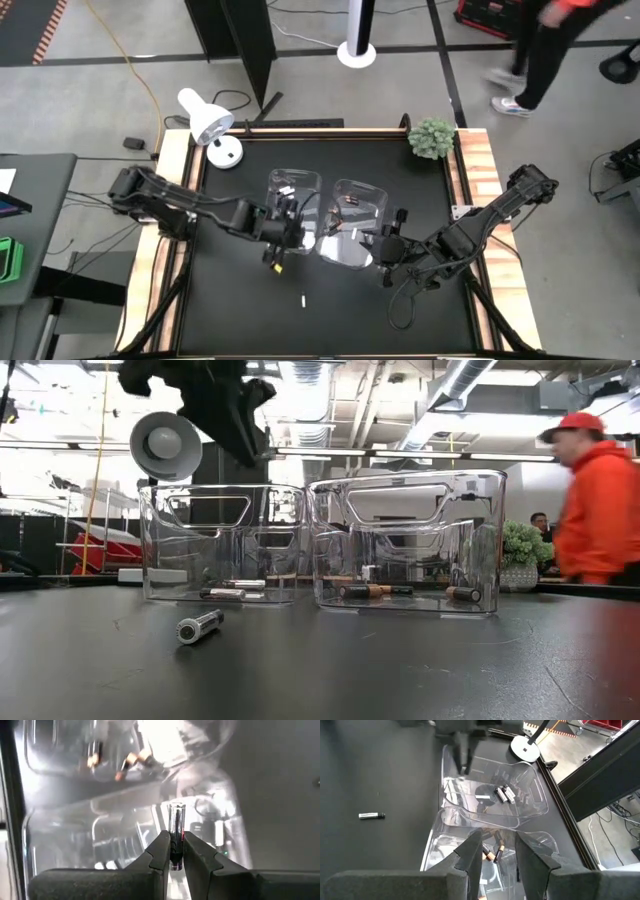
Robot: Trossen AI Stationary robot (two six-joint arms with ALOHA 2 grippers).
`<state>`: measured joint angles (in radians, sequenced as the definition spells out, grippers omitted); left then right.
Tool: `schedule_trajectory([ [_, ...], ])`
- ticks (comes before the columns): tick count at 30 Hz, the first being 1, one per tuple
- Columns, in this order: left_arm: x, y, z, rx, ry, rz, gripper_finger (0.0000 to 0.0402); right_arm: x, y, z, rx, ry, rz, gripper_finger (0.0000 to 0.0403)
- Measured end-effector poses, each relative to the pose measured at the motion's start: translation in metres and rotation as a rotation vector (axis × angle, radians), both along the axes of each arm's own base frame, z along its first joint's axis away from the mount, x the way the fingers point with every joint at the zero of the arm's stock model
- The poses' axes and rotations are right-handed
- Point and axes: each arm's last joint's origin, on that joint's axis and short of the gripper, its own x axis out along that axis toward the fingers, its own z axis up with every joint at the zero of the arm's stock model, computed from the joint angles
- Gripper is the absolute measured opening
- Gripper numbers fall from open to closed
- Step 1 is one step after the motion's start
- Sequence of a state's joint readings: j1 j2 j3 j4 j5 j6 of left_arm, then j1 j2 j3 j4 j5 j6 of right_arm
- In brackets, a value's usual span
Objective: Sort batteries
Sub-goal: Put the white battery into the left transparent bin
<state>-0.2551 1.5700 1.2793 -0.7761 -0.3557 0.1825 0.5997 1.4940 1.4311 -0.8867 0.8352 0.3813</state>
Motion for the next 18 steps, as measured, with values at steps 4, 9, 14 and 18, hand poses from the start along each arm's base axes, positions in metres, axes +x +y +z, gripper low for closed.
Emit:
schedule_trajectory([
  [4,0.0,0.016,-0.011,-0.052,0.045,0.028,0.0035,0.0,0.0,0.0,0.002,0.0,-0.001,0.0132],
  [9,-0.005,0.022,-0.028,-0.116,0.111,0.02,0.0035,0.0,0.0,0.0,0.0,0.001,-0.001,0.0132],
  [14,-0.009,0.022,-0.037,-0.157,0.152,-0.013,0.0037,0.0,0.0,0.0,-0.005,0.004,0.004,0.0132],
  [18,-0.01,0.02,-0.038,-0.172,0.162,-0.023,0.005,0.0,0.0,0.0,-0.005,0.004,0.002,0.0132],
])
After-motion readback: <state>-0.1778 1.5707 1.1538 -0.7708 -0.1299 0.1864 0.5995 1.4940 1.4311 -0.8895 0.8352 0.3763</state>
